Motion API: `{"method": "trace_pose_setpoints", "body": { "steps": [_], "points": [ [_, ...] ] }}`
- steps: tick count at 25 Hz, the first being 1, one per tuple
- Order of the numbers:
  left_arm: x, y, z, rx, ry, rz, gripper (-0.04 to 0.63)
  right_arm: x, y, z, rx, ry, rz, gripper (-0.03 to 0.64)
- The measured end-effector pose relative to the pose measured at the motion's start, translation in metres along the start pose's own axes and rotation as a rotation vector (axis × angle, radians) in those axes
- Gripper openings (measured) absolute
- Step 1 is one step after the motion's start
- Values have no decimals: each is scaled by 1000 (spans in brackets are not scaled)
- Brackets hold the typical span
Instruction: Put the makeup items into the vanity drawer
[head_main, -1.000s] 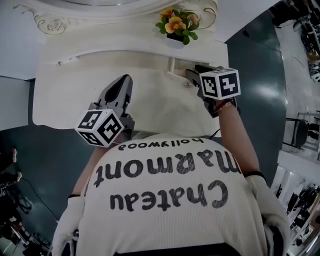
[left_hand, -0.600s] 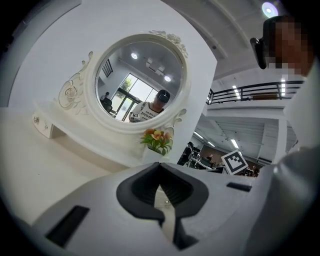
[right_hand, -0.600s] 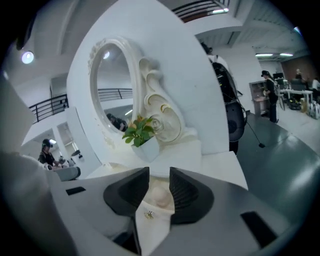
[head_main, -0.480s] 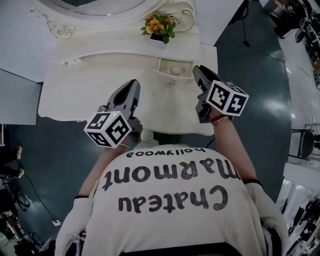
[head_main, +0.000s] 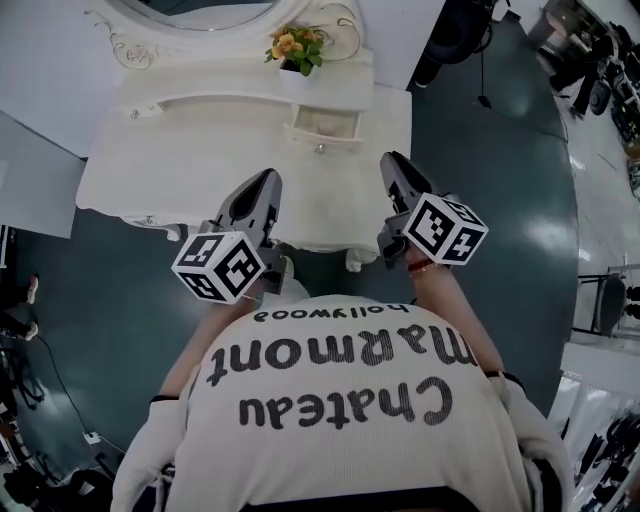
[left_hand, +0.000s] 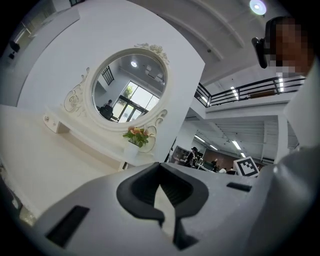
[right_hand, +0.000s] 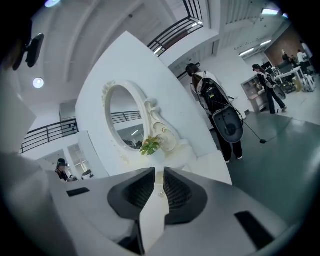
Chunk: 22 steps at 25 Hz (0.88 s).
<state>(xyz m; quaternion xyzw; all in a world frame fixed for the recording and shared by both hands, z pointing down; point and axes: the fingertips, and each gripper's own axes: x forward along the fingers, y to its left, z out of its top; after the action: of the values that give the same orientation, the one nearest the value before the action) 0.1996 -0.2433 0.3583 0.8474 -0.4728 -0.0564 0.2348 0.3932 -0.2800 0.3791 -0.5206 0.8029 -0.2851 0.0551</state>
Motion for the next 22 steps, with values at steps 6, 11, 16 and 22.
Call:
{"method": "trace_pose_setpoints", "body": {
  "steps": [6,11,16,22],
  "points": [
    [-19,-21,-20,11,-9,36,8,-23,13,-16,-94,49,54,60],
    [-29,-29,-32,20,-10,69,8,-35,17,-29,-142,89,82,54],
    [-36,-31,-47,11,1,84,8,-42,14,-43,-158,120,81,51],
    [-40,-23,-61,-7,16,101,8,-41,4,-58,-174,149,60,51]
  ]
}}
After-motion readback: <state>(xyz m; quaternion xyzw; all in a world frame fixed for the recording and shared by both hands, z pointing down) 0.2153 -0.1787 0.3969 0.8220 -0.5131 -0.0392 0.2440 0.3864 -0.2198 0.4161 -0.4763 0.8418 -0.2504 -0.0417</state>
